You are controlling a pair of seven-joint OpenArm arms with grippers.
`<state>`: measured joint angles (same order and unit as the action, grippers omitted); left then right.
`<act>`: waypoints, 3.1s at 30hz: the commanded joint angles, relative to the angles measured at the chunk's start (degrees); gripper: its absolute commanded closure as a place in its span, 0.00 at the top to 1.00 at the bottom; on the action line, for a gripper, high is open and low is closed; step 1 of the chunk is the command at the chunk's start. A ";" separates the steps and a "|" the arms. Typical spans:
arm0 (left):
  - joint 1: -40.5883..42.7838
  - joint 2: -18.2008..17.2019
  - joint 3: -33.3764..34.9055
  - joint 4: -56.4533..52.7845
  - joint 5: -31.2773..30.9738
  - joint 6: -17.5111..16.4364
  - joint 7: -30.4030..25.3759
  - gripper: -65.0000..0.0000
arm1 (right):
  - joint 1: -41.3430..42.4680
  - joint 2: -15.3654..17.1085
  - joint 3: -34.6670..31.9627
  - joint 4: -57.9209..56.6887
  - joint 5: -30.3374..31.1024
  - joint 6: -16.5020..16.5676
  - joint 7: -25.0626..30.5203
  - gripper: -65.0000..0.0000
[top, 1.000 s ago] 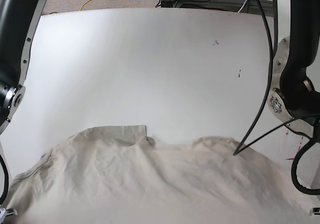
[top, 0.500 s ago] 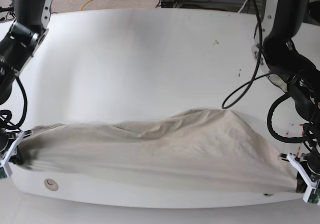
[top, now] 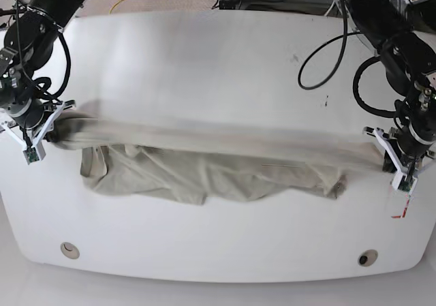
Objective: Fold the T-shirt properly
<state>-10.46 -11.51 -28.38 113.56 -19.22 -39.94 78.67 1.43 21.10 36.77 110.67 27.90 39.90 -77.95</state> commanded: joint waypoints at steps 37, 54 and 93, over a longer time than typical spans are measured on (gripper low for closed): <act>11.29 -1.28 -4.28 -7.58 -6.49 -0.06 -1.00 0.20 | -18.09 -5.32 5.12 0.76 5.73 0.10 2.04 0.00; 1.54 1.09 2.05 -27.62 -6.84 -0.06 -1.09 0.47 | -15.89 -5.32 5.29 0.76 5.73 0.10 2.22 0.00; 2.15 -2.60 1.96 -3.89 -7.02 -0.06 1.33 0.00 | -4.55 -4.80 5.12 -1.44 5.64 0.10 2.22 0.00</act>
<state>-6.61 -13.37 -26.33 107.22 -26.17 -39.94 80.38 -5.43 15.07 41.74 109.40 33.01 39.97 -77.17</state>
